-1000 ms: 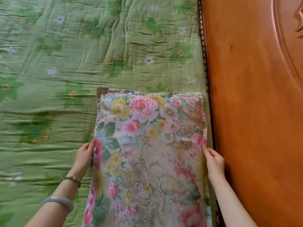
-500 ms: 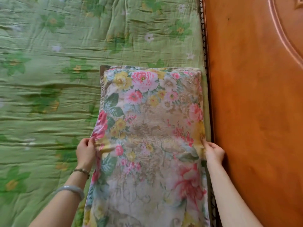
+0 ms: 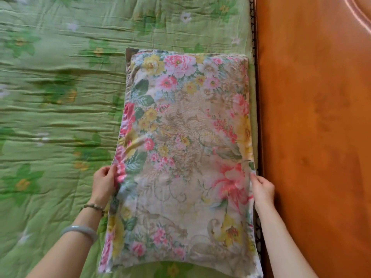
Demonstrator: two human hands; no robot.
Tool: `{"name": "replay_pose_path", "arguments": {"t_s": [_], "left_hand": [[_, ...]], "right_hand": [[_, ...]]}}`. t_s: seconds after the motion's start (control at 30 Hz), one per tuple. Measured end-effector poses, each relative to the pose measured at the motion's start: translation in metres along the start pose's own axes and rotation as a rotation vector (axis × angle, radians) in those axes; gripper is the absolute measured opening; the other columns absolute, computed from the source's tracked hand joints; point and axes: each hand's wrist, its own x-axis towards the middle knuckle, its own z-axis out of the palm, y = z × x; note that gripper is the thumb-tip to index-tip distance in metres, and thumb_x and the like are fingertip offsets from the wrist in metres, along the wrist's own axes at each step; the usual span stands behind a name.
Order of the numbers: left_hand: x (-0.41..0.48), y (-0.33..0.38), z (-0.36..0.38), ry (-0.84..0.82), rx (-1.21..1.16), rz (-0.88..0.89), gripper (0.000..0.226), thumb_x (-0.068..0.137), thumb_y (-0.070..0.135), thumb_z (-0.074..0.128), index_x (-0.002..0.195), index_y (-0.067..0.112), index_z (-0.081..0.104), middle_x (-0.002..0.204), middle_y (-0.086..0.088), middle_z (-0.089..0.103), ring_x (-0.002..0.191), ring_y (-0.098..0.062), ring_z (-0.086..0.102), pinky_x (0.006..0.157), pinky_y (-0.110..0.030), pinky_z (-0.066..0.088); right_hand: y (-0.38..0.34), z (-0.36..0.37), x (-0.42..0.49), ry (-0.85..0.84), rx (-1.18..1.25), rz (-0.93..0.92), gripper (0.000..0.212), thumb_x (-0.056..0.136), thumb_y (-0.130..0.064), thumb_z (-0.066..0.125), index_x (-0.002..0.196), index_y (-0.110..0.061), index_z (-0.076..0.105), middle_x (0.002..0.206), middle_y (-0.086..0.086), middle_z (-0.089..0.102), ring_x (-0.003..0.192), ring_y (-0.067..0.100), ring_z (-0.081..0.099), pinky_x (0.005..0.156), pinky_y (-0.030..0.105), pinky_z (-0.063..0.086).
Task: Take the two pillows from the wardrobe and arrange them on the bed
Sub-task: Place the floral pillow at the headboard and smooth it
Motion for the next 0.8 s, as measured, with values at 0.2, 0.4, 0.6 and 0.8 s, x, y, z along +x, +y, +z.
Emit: {"name": "replay_pose_path", "arguments": {"t_s": [0.2,0.4,0.6,0.8], "left_hand": [[-0.006,-0.007,0.001,-0.020,0.105,-0.038,0.042,0.103,0.029,0.044,0.066,0.010,0.052,0.061,-0.007,0.051,0.059,-0.021,0.045,0.051,-0.031,0.033],[-0.052,-0.036,-0.020,-0.221,0.084,-0.085,0.047,0.097,0.049,0.048,0.070,0.011,0.052,0.055,0.000,0.042,0.047,-0.012,0.035,0.045,-0.024,0.030],[-0.091,-0.071,-0.041,-0.216,0.107,-0.052,0.034,0.099,0.021,0.053,0.067,0.010,0.048,0.059,-0.004,0.041,0.057,-0.016,0.037,0.050,-0.026,0.031],[-0.088,-0.071,-0.047,-0.152,0.311,-0.007,0.034,0.097,0.015,0.053,0.063,0.011,0.047,0.057,-0.004,0.045,0.055,-0.020,0.041,0.054,-0.034,0.030]], "right_hand": [[0.007,-0.001,0.005,0.056,-0.124,-0.033,0.050,0.090,-0.032,0.062,0.047,-0.017,0.040,0.041,-0.007,0.036,0.042,0.013,0.033,0.046,0.027,0.025],[0.048,-0.019,-0.024,-0.168,0.044,0.097,0.026,0.088,-0.035,0.066,0.101,-0.012,0.071,0.102,0.004,0.070,0.097,0.017,0.064,0.089,0.037,0.051],[0.074,-0.032,-0.052,-0.205,-0.032,0.086,0.016,0.090,-0.031,0.064,0.084,-0.017,0.069,0.095,0.006,0.070,0.088,0.020,0.063,0.078,0.040,0.050],[0.081,-0.037,-0.046,-0.061,-0.349,-0.057,0.048,0.092,-0.034,0.058,0.072,0.009,0.053,0.066,0.022,0.050,0.063,0.028,0.050,0.057,0.032,0.031]]}}
